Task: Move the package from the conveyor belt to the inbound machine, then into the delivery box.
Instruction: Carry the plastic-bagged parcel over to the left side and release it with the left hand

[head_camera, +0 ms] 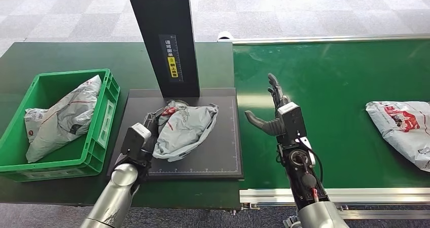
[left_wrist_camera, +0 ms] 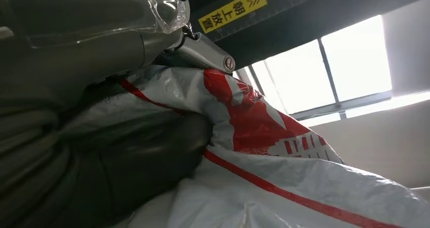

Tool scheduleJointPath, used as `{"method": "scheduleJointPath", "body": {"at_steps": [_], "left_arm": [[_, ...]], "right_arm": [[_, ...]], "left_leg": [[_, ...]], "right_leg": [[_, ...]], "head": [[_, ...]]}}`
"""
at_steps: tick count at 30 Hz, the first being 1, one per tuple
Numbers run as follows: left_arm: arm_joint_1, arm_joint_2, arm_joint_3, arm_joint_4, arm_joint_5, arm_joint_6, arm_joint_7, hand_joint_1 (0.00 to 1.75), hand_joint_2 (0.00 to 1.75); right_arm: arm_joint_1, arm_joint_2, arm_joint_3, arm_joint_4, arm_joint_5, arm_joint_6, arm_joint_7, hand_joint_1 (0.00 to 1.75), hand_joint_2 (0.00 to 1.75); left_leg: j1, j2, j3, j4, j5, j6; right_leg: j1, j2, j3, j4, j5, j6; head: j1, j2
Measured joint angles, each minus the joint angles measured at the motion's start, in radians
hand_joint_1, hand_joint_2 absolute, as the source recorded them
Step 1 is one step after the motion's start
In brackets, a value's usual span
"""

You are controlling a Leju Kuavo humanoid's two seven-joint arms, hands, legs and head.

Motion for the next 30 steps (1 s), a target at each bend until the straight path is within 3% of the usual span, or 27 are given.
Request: {"method": "scheduleJointPath", "body": {"at_steps": [5, 25, 30], "left_arm": [[0.0, -0.01, 0.032, -0.016, 0.085, -0.029, -0.018, 1.75, 1.75], [0.0, -0.016, 0.053, -0.025, 0.092, -0.035, -0.019, 1.75, 1.75], [-0.005, -0.016, 0.061, -0.032, 0.058, 0.039, -0.027, 1.75, 1.75]], "right_arm": [[0.01, -0.006, 0.0, -0.009, -0.002, 0.0, -0.002, 0.0, 1.75], [0.014, -0.01, 0.0, -0.015, -0.002, 0.0, -0.002, 0.0, 1.75], [0.014, -0.011, -0.002, -0.015, -0.002, -0.002, -0.002, 0.0, 1.75]], "left_leg": [[0.0, 0.0, 0.0, 0.0, 0.0, 0.0], [0.0, 0.0, 0.0, 0.0, 0.0, 0.0], [0.0, 0.0, 0.0, 0.0, 0.0, 0.0]], "right_leg": [[0.0, 0.0, 0.0, 0.0, 0.0, 0.0], [0.0, 0.0, 0.0, 0.0, 0.0, 0.0], [0.0, 0.0, 0.0, 0.0, 0.0, 0.0]], "head": [[0.0, 0.0], [0.0, 0.0], [0.0, 0.0]]}}
